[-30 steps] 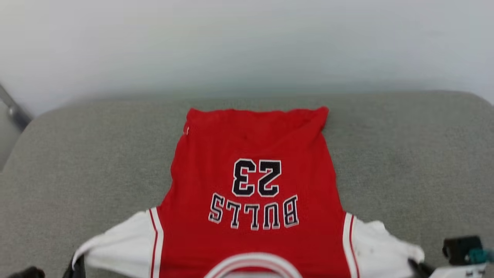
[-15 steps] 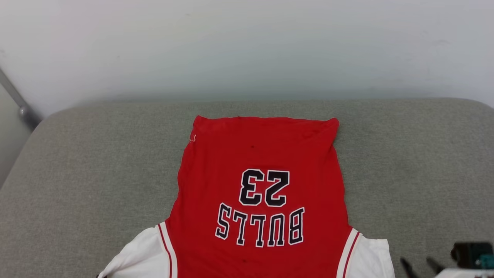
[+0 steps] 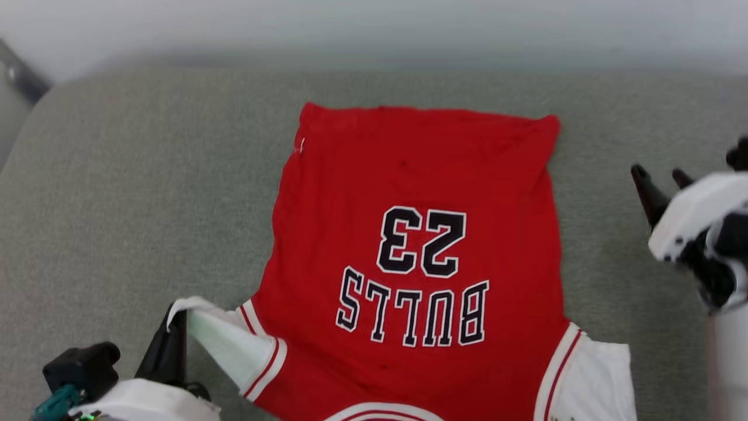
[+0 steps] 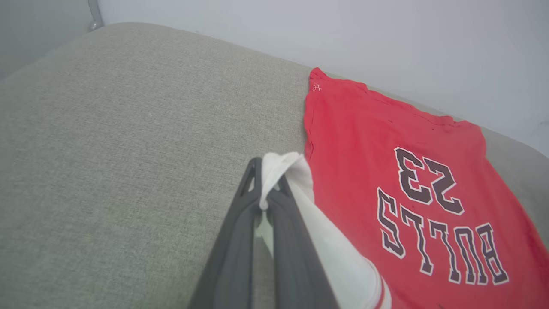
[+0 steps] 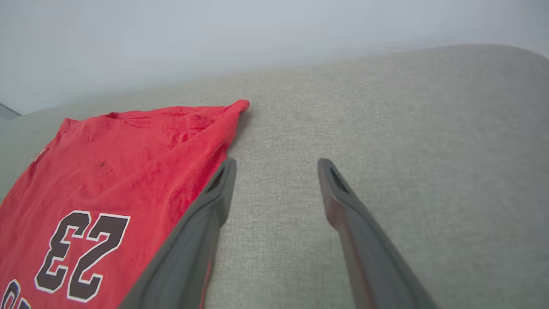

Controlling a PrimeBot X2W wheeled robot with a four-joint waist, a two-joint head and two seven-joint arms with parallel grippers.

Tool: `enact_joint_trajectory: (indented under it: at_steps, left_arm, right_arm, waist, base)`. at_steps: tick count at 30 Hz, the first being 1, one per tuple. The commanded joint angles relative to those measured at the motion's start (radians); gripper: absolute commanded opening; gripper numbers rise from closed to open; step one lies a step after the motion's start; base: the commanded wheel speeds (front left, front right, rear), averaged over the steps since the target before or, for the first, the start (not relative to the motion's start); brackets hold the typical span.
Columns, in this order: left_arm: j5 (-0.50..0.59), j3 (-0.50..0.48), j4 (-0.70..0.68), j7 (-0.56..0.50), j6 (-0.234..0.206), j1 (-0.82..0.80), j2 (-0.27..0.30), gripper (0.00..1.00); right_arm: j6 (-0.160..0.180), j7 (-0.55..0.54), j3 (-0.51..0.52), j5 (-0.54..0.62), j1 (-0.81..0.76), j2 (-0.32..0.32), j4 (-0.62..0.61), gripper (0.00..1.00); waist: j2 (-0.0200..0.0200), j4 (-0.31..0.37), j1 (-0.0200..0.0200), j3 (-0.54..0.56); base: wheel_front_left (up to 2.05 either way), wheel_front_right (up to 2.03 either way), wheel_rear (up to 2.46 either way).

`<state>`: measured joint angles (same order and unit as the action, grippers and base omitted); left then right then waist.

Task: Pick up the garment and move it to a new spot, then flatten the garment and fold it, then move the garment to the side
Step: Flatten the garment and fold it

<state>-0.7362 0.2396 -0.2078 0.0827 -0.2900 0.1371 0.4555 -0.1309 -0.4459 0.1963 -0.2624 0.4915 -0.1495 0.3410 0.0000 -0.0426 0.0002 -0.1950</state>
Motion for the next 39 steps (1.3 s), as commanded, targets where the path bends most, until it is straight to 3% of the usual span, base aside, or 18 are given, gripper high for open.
enact_joint_trajectory:
  at_steps: [1,6,13,22,23,24,25,35,39]
  left_arm:
    - [0.007,0.005,-0.006,0.011,0.010,-0.034,-0.009,0.00]
    - [0.024,0.026,-0.018,0.040,0.037,-0.121,-0.030,0.00]
    - [0.032,0.051,-0.030,0.068,0.077,-0.210,-0.057,0.00]
    - [0.039,0.083,0.013,0.097,0.108,-0.274,-0.089,0.00]
    - [0.039,0.083,0.021,0.100,0.109,-0.275,-0.090,0.00]
    - [0.041,0.083,0.030,0.101,0.109,-0.275,-0.090,0.00]
    - [0.041,0.083,0.037,0.105,0.108,-0.275,-0.093,0.00]
    - [0.030,0.082,0.087,0.091,0.092,-0.233,-0.081,0.00]
    - [0.021,0.075,0.112,0.081,0.079,-0.190,-0.067,0.00]
  right_arm:
    - [0.001,-0.023,-0.004,0.004,0.075,-0.020,0.046,1.00]
    - [0.000,-0.172,-0.032,0.021,0.303,-0.051,0.192,1.00]
    - [0.000,-0.340,-0.036,0.049,0.499,-0.072,0.291,1.00]
    - [0.000,-0.444,-0.006,0.082,0.534,-0.036,0.438,1.00]
    - [0.000,-0.449,0.005,0.074,0.527,-0.029,0.457,0.49]
    - [0.000,-0.457,0.008,0.078,0.518,-0.025,0.472,0.20]
    - [0.000,-0.466,0.007,0.082,0.509,-0.025,0.485,0.00]
    - [0.001,-0.412,-0.093,0.057,0.535,-0.123,0.376,0.00]
    - [0.001,-0.402,-0.140,0.010,0.452,-0.184,0.303,0.00]
  waist:
    - [0.0000,-0.054,-0.0002,-0.092]
    - [0.0000,-0.105,-0.0002,-0.193]
    - [0.0000,-0.159,-0.0002,-0.304]
    - [0.0000,-0.203,-0.0002,-0.362]
    - [0.0000,-0.205,-0.0002,-0.360]
    - [0.0000,-0.207,-0.0002,-0.357]
    - [0.0000,-0.209,-0.0002,-0.351]
    - [0.0000,-0.180,-0.0002,-0.229]
    - [0.0000,-0.150,-0.0002,-0.130]
  base:
    - [0.00,0.00,0.00]
    - [0.00,0.00,0.00]
    - [0.00,0.00,0.00]
    - [0.00,0.00,0.00]
    - [0.00,0.00,0.00]
    - [0.00,0.00,0.00]
    - [0.00,0.00,0.00]
    - [0.00,0.00,0.00]
    - [0.00,0.00,0.00]
